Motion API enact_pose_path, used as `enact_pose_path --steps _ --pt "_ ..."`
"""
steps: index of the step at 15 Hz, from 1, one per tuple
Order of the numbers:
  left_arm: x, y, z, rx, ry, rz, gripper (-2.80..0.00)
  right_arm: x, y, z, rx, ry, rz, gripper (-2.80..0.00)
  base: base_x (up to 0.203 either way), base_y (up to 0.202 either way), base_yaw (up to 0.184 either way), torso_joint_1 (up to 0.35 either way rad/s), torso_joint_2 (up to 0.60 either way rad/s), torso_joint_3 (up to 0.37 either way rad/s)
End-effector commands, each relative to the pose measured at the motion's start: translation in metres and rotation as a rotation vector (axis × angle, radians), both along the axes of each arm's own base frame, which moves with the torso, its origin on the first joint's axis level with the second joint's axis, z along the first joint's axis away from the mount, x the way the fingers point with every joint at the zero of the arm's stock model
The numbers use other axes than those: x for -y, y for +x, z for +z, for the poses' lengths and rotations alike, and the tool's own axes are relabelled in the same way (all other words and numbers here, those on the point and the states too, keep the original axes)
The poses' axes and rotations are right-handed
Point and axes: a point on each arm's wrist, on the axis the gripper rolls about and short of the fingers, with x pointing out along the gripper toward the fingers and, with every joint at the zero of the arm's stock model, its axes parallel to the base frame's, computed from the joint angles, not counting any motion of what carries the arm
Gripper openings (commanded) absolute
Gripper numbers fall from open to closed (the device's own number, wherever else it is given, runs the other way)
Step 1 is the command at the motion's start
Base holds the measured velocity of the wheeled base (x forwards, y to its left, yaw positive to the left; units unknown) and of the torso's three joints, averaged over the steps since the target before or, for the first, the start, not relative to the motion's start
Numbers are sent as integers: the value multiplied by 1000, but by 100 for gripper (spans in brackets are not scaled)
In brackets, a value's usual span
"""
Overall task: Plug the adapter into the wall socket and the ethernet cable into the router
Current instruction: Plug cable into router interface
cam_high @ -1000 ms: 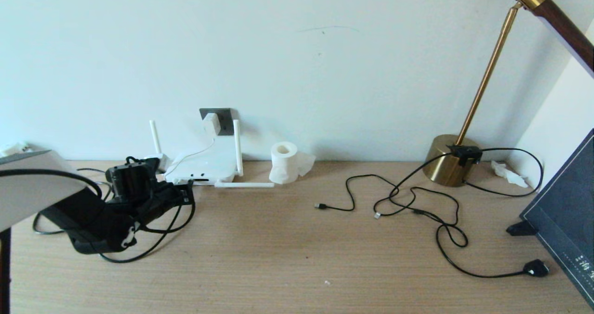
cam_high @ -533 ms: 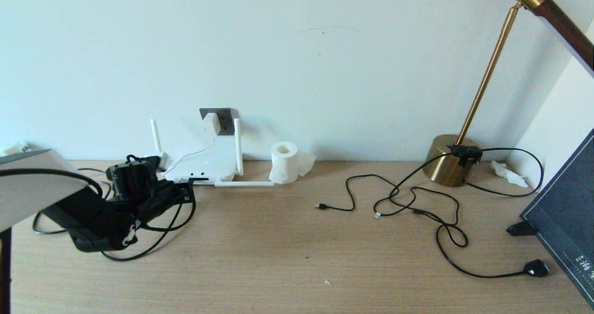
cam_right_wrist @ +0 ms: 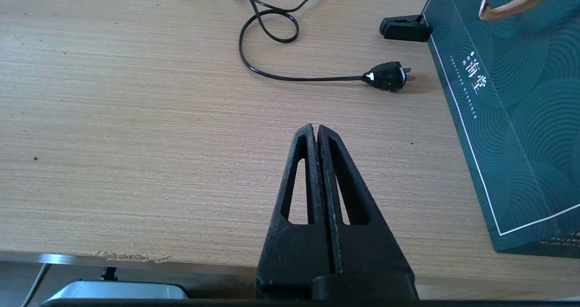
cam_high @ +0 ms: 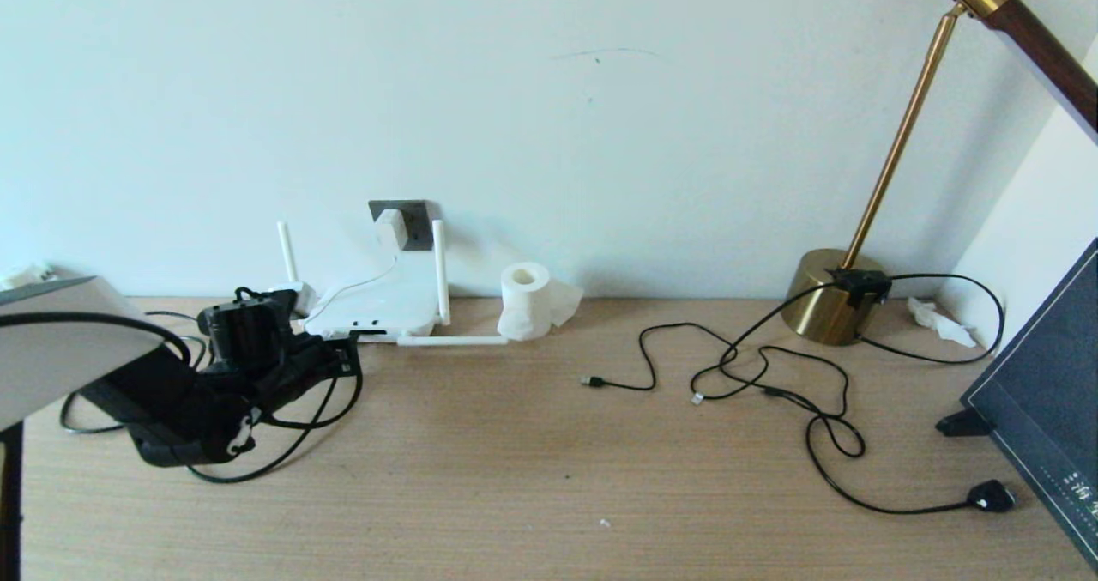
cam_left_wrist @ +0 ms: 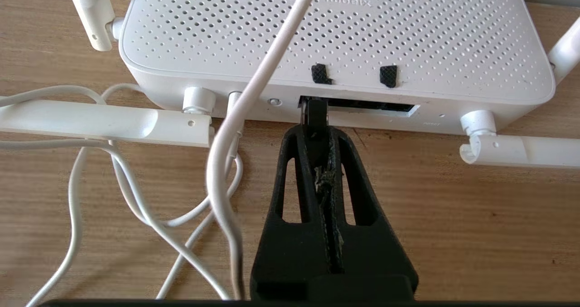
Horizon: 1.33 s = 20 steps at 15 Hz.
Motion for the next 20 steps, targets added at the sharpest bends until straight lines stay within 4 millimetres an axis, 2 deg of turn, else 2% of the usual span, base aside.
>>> enact_pose_path --steps 1,20 --pt "0 2 0 8 0 0 -280 0 0 0 -3 -1 1 -280 0 0 0 0 0 0" --pt "1 11 2 18 1 -1 -280 0 0 0 -3 -1 1 -280 0 0 0 0 0 0"
